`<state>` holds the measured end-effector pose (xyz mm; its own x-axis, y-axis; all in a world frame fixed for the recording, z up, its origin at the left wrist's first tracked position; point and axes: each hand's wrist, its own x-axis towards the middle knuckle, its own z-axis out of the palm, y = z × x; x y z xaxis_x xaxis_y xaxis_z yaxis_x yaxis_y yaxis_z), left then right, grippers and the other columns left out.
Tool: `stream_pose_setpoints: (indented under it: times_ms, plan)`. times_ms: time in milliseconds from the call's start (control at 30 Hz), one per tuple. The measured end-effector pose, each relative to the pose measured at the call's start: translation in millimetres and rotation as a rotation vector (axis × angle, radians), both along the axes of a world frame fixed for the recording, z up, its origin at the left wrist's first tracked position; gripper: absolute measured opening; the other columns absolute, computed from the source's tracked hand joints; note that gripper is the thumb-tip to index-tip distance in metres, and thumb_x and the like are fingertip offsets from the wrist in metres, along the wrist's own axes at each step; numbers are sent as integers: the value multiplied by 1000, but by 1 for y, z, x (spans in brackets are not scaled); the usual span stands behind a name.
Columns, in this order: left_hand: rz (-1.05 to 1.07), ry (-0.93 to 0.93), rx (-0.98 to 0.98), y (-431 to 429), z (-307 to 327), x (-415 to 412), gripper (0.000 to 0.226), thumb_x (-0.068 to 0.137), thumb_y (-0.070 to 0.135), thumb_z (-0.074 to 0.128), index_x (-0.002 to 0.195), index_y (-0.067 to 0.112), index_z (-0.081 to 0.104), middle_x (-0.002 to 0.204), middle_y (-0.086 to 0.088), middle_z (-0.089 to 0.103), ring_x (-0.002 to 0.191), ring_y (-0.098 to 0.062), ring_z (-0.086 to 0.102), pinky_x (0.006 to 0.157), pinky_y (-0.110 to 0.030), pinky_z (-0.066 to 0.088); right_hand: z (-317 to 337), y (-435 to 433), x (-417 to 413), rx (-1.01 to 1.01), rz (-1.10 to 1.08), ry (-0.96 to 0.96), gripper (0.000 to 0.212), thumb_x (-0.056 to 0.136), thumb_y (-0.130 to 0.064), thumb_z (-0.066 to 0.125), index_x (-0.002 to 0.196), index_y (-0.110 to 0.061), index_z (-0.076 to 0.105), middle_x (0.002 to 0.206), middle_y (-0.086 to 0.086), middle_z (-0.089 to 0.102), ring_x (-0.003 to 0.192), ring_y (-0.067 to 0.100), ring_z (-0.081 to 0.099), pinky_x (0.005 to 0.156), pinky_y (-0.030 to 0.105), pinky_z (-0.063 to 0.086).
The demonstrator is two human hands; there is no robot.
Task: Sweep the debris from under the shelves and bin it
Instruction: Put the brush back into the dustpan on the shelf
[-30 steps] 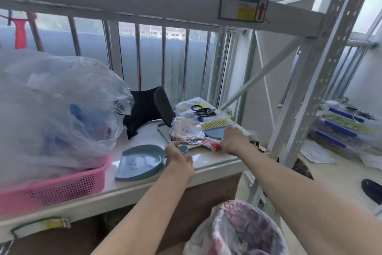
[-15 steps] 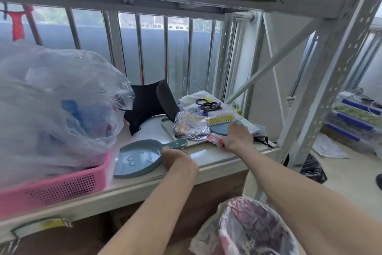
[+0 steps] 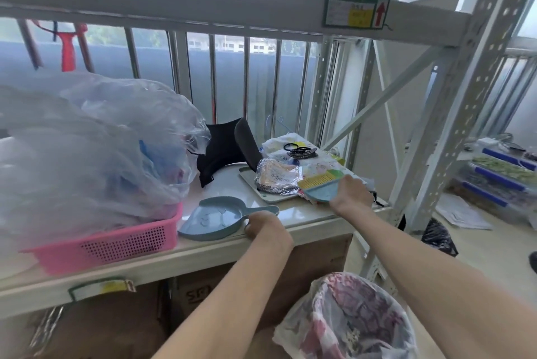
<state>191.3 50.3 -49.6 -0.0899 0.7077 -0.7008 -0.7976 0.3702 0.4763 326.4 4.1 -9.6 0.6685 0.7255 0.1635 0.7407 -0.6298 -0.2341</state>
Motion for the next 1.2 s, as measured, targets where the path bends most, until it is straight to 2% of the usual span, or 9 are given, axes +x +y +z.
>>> stream_pose_setpoints:
  times_ms: [133, 267, 400, 467, 567, 667, 767, 900, 1200]
  plan:
    - [0, -65, -41, -16, 2, -4, 41, 104, 14, 27, 139, 1, 42, 141, -7, 48, 129, -27, 48, 98, -27, 41, 4, -19, -4, 47, -21, 7, 28, 85, -10, 60, 112, -5, 59, 113, 13, 64, 109, 31, 61, 78, 33, 50]
    - [-60, 39, -46, -40, 2, -10, 38, 97, 14, 41, 133, 6, 51, 133, -11, 57, 115, -29, 59, 94, -34, 50, 15, -40, -11, 87, -33, 66, 25, 83, -9, 62, 107, -5, 61, 107, 14, 66, 101, 32, 64, 74, 34, 51]
    - [-208, 11, 50, -63, 1, -21, 34, 96, 7, 41, 128, 7, 55, 96, -10, 61, 71, -20, 58, 54, -25, 47, 26, -57, -16, 183, -42, 186, 23, 81, -12, 65, 103, -3, 63, 101, 15, 67, 94, 33, 65, 65, 31, 46]
    - [-269, -6, 96, -72, 0, -27, 33, 96, 4, 42, 126, 8, 56, 86, -8, 57, 63, -17, 52, 55, -25, 47, 30, -65, -18, 225, -27, 246, 23, 79, -12, 66, 99, -2, 64, 98, 15, 67, 90, 33, 65, 63, 30, 48]
    - [-395, -48, 181, -86, 0, -33, 26, 98, 6, 46, 121, 9, 57, 94, -8, 58, 73, -19, 55, 59, -31, 47, 31, -75, -22, 259, 27, 413, 17, 73, -5, 71, 88, 3, 71, 86, 15, 71, 79, 28, 70, 67, 37, 60]
    - [-518, -69, 261, -101, 2, -37, 11, 99, 7, 49, 104, 8, 59, 91, -9, 59, 78, -22, 57, 62, -34, 48, 33, -89, -30, 305, 69, 612, 15, 70, 1, 78, 83, 6, 73, 82, 18, 72, 72, 28, 72, 69, 47, 61]
    - [-633, -71, 347, -111, 6, -38, 12, 99, 5, 49, 97, 10, 60, 87, -8, 58, 78, -23, 57, 67, -34, 51, 35, -101, -40, 366, 105, 787, 17, 71, 7, 79, 84, 9, 70, 83, 20, 72, 70, 28, 71, 69, 45, 61]
    - [-764, 8, 451, -118, 9, -41, 19, 96, -1, 53, 112, 9, 60, 89, -9, 61, 80, -25, 60, 73, -36, 54, 34, -113, -48, 425, 142, 895, 12, 72, 8, 78, 79, 5, 69, 78, 15, 71, 64, 24, 69, 66, 40, 62]
    - [-872, 114, 546, -122, 14, -53, 14, 91, 0, 62, 102, 6, 68, 85, -9, 75, 80, -22, 70, 64, -33, 58, 28, -130, -47, 498, 237, 993, 17, 71, 13, 75, 87, 12, 72, 92, 22, 72, 90, 34, 70, 84, 46, 58]
